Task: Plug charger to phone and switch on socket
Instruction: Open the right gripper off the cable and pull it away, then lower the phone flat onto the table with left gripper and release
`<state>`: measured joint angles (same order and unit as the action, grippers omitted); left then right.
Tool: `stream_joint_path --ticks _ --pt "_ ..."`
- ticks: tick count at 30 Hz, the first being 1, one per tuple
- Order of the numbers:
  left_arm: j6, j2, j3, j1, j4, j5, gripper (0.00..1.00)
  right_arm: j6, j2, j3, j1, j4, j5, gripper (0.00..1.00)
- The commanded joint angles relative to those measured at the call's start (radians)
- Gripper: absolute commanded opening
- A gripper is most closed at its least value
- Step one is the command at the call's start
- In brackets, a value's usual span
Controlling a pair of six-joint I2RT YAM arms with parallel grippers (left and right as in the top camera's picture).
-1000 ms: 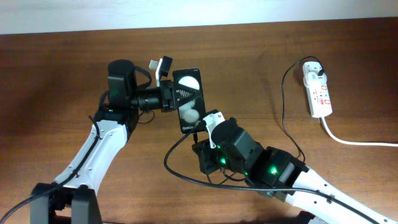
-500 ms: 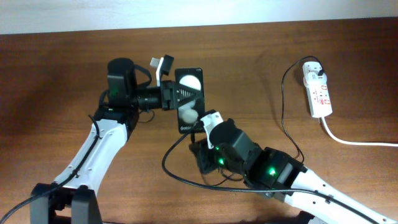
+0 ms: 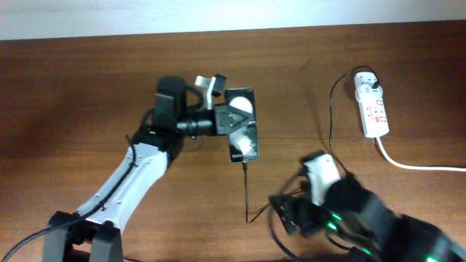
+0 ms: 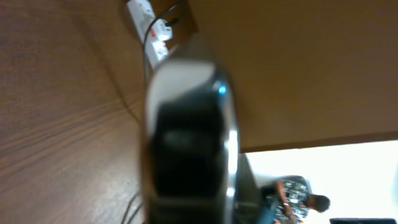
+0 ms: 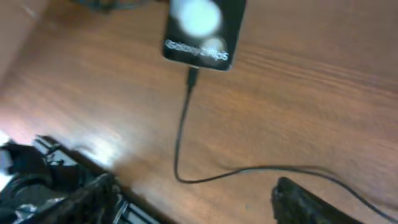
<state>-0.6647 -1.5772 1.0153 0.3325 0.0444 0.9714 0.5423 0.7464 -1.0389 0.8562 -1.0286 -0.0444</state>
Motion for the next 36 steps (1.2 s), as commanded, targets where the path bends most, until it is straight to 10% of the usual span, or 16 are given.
stream_joint_path --ticks 1,11,22,27,34,36 --pt "0.054 -0.034 0.000 0.043 0.006 -0.158 0.00 -0.002 -0.142 -0.019 -0.006 -0.058 -0.013 0.88" --pt "0.324 -0.418 0.291 0.045 -0.311 -0.214 0.00 -0.002 -0.275 -0.018 -0.006 -0.098 -0.021 0.93" --pt "0.247 -0.611 0.345 0.045 -0.353 -0.214 0.05 -0.010 -0.275 -0.018 -0.006 -0.106 -0.024 0.99" --pt "0.247 -0.611 0.345 0.045 -0.393 -0.276 0.25 -0.010 -0.275 -0.018 -0.006 -0.138 -0.024 0.99" --pt "0.247 -0.611 0.345 0.045 -0.463 -0.426 0.99 -0.010 -0.274 -0.018 -0.006 -0.146 -0.024 0.99" --pt "0.247 -0.611 0.345 0.045 -0.491 -0.473 0.99 -0.010 -0.274 -0.018 -0.006 -0.146 -0.024 0.99"
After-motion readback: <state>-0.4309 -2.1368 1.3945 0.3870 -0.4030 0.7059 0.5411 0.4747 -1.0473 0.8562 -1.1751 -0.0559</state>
